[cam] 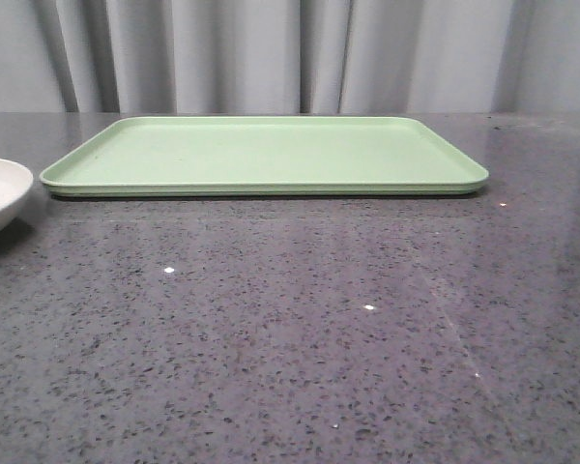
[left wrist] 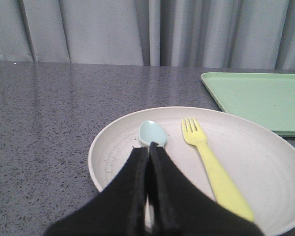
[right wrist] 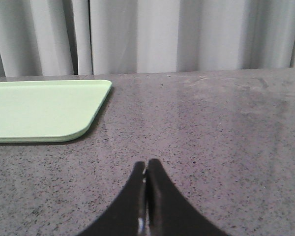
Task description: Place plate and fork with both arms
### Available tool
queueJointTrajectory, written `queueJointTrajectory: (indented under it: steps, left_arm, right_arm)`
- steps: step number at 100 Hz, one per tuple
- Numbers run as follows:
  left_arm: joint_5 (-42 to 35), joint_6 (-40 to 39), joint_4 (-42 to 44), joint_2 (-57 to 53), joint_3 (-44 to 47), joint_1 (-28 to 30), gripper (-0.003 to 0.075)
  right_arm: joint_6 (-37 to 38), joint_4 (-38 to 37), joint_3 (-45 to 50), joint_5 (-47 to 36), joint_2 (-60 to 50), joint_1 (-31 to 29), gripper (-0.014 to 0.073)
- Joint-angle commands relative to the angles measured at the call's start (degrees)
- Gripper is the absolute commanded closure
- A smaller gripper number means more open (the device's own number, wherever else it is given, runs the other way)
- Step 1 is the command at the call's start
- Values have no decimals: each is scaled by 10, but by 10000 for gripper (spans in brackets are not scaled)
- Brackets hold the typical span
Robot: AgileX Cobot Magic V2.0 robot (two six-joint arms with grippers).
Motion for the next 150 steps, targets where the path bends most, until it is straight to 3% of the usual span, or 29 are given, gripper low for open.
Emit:
queueJointTrajectory:
  steps: [1,104,113,150]
  left_arm:
    - [-49,-6,-3,-18,7,0,741]
    - [-82,-6,-11,-18,-10,0,741]
    - [-75,-6,-19,-18,-34,0,741]
    - [82,-6,-19,42,-190,0,741]
  right_arm:
    - [-4,-7,-4,-47,-13,0,660]
    - [-4,-7,-12,-71,-13,0,660]
    - [-4,-7,-31,-49,-12,0,660]
    - [-4,-7,-190,122,79,0,660]
